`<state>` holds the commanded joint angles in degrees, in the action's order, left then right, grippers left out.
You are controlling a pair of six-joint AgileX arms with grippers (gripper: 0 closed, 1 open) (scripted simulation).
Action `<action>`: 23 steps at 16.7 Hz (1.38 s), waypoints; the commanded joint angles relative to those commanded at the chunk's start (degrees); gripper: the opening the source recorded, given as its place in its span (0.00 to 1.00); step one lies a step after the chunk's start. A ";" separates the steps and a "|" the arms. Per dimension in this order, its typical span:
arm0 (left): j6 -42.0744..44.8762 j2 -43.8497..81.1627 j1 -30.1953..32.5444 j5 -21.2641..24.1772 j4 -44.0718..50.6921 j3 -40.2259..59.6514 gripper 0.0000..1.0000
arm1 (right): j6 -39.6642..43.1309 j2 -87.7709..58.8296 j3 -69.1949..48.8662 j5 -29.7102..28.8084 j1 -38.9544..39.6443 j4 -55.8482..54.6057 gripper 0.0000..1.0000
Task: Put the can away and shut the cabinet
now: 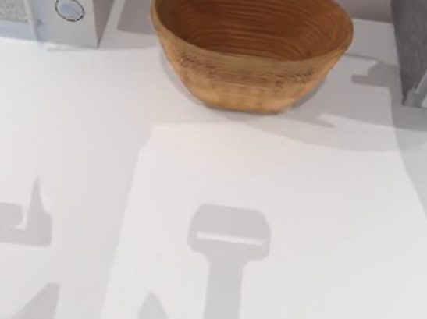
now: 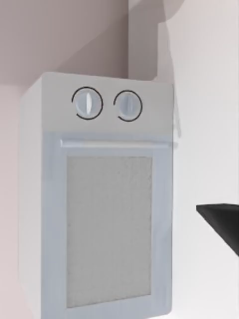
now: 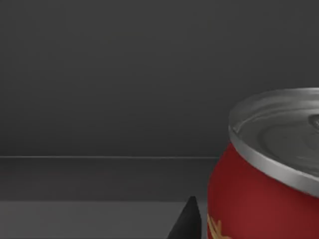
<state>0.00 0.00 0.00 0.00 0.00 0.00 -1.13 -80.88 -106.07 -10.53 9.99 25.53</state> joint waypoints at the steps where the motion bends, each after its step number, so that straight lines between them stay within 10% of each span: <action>1: 0.00 0.00 0.00 0.00 0.00 0.00 1.00 | -0.01 -2.17 -2.97 0.23 -0.17 0.70 0.00; 12: 0.00 0.00 0.00 0.00 0.00 0.00 1.00 | -0.04 -33.08 -45.12 2.96 -3.59 10.90 0.00; 20: 0.00 0.00 0.00 0.00 0.00 0.00 1.00 | 0.13 -38.55 -51.81 3.52 -4.42 13.15 0.00; 23: 0.00 0.00 0.00 0.00 0.00 0.00 1.00 | 0.13 -38.55 -51.81 3.52 -4.42 13.15 0.23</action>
<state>0.00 0.00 0.00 0.00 0.00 0.00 -1.00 -119.42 -157.88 -7.02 5.57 38.67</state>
